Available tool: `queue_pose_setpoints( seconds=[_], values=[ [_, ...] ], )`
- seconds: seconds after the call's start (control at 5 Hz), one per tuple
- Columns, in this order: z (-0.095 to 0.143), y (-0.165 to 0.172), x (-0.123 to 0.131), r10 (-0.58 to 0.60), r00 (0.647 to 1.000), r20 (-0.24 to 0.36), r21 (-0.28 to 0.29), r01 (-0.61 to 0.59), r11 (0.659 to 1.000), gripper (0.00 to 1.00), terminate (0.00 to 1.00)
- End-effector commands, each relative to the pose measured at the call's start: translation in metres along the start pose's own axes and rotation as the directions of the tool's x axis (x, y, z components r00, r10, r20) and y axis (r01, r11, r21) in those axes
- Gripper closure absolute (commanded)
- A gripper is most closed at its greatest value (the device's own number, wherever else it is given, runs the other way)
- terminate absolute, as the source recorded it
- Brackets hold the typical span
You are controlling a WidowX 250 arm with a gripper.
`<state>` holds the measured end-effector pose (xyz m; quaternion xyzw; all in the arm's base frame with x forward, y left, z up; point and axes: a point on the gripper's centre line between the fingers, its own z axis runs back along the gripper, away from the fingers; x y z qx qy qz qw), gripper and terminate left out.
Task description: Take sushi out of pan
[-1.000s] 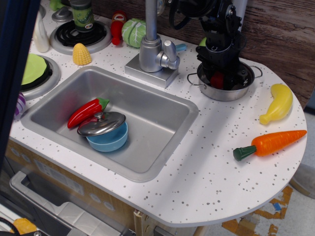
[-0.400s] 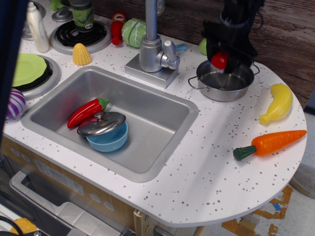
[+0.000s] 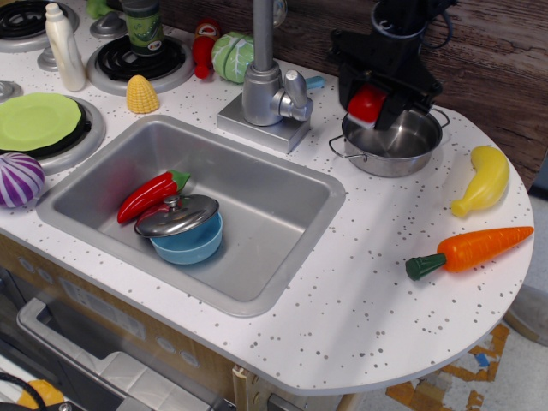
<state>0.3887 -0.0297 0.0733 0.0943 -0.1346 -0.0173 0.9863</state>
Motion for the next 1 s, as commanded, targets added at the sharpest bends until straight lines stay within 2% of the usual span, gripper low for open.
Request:
queue_pose_setpoints(
  seconds=[0.0,0.2,0.4,0.6,0.8],
  values=[
    [0.025,-0.001,-0.045,0.139,0.990,-0.001,-0.048,-0.139,0.989,1.00,0.00],
    [0.020,-0.009,-0.077,0.197,0.979,-0.043,-0.095,-0.201,0.975,1.00,0.00],
    [0.005,-0.021,-0.097,0.238,0.970,-0.047,-0.136,-0.242,0.961,1.00,0.00],
    [-0.012,-0.038,-0.110,0.278,0.961,-0.008,-0.125,-0.277,0.953,1.00,0.00],
    [-0.019,-0.052,-0.116,0.311,0.950,0.015,-0.134,-0.306,0.943,1.00,1.00]
  ],
)
